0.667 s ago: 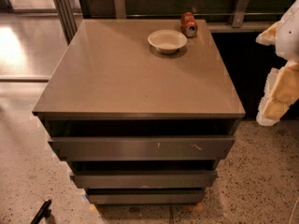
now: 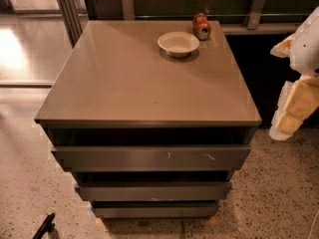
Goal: Open middle drawer
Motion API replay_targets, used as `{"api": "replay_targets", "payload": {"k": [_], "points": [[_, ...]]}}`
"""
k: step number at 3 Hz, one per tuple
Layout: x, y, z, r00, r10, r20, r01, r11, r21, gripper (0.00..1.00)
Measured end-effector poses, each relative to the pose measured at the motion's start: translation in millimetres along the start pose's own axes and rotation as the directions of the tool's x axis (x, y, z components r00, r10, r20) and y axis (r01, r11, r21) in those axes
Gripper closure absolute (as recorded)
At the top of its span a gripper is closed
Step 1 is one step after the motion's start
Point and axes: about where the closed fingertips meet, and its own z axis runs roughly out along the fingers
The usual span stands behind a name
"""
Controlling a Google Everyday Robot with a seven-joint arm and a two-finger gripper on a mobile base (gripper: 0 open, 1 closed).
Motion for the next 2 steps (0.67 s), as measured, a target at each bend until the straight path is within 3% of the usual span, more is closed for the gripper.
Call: {"api": "replay_targets", "payload": {"k": [1, 2], "points": [[14.4, 5.1, 33.5, 0.999, 0.045, 0.015, -0.044, 0.9974, -0.056, 0.0], [32.4, 12.8, 72.8, 0.996, 0.087, 0.013, -0.085, 0.9876, -0.132, 0.0]]}}
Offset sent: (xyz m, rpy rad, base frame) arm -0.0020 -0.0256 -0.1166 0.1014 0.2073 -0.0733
